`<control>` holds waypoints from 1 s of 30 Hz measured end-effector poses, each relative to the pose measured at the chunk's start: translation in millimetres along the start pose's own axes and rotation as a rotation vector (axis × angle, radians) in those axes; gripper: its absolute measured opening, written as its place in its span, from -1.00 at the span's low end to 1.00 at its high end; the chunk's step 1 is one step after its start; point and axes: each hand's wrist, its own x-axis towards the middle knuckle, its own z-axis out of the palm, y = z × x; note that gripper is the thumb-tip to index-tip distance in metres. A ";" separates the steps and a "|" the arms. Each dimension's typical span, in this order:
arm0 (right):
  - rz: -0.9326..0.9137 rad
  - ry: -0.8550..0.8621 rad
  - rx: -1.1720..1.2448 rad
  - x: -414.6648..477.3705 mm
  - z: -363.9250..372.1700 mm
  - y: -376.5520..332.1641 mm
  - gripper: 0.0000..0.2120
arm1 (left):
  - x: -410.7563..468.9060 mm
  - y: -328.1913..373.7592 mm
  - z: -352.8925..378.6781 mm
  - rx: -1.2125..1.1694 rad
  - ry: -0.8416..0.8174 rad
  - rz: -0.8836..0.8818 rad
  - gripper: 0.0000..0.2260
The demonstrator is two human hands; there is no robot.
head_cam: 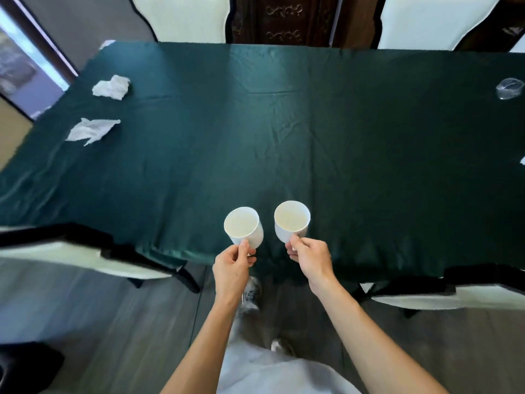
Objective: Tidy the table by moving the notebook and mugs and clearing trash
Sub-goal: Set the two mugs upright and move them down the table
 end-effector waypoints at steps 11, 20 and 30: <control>-0.016 -0.231 -0.059 -98.2 6.3 35.5 -0.66 | -116.1 -40.0 -65.9 -0.050 0.302 0.028 -0.67; -0.067 -0.464 -0.116 -186.2 78.5 52.7 -0.69 | -171.2 -76.3 -166.8 -0.175 0.546 -0.020 -0.69; -0.141 -0.664 -0.193 -303.7 193.4 86.8 -0.68 | -232.7 -124.2 -336.2 -0.002 0.715 -0.024 -0.69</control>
